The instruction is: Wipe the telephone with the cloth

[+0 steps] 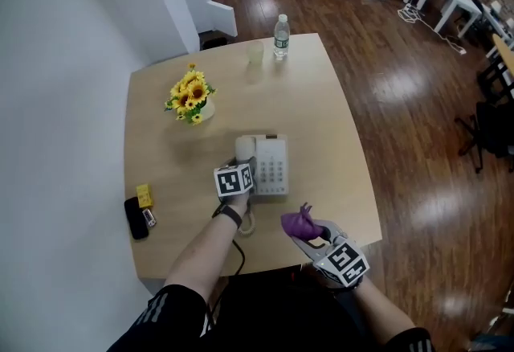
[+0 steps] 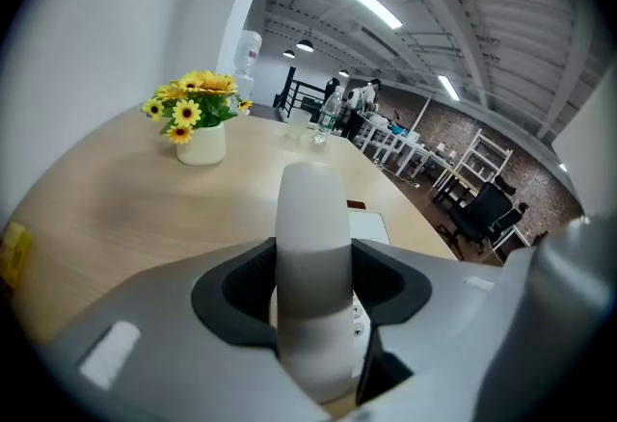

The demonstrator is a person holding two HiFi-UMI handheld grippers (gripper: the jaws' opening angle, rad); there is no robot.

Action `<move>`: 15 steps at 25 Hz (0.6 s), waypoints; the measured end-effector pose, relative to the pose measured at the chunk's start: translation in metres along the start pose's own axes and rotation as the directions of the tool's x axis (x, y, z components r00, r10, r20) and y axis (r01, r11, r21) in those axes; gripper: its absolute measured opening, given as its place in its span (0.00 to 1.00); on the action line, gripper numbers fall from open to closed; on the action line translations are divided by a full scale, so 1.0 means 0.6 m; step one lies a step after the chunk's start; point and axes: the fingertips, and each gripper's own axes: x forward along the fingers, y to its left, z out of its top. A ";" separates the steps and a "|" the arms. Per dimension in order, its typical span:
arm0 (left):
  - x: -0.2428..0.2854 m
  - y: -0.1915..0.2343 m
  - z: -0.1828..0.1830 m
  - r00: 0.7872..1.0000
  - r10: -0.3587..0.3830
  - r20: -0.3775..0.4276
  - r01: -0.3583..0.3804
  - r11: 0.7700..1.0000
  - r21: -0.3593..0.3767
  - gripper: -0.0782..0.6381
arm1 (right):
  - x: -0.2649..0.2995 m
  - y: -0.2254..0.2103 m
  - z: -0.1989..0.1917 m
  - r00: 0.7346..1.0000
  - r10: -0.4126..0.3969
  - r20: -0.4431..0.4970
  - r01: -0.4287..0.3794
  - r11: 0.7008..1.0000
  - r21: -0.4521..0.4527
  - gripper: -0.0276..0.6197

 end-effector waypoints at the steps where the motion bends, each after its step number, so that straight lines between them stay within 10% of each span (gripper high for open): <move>1: 0.009 0.001 -0.003 1.000 0.009 -0.016 -0.009 1.000 -0.004 0.41 | -0.006 0.005 -0.003 1.000 -0.002 0.003 0.002 1.000 0.002 0.26; 15: 0.060 0.003 -0.017 0.986 0.140 -0.093 -0.134 0.989 0.065 0.43 | -0.057 0.022 -0.001 0.996 -0.044 0.073 0.040 0.997 0.064 0.26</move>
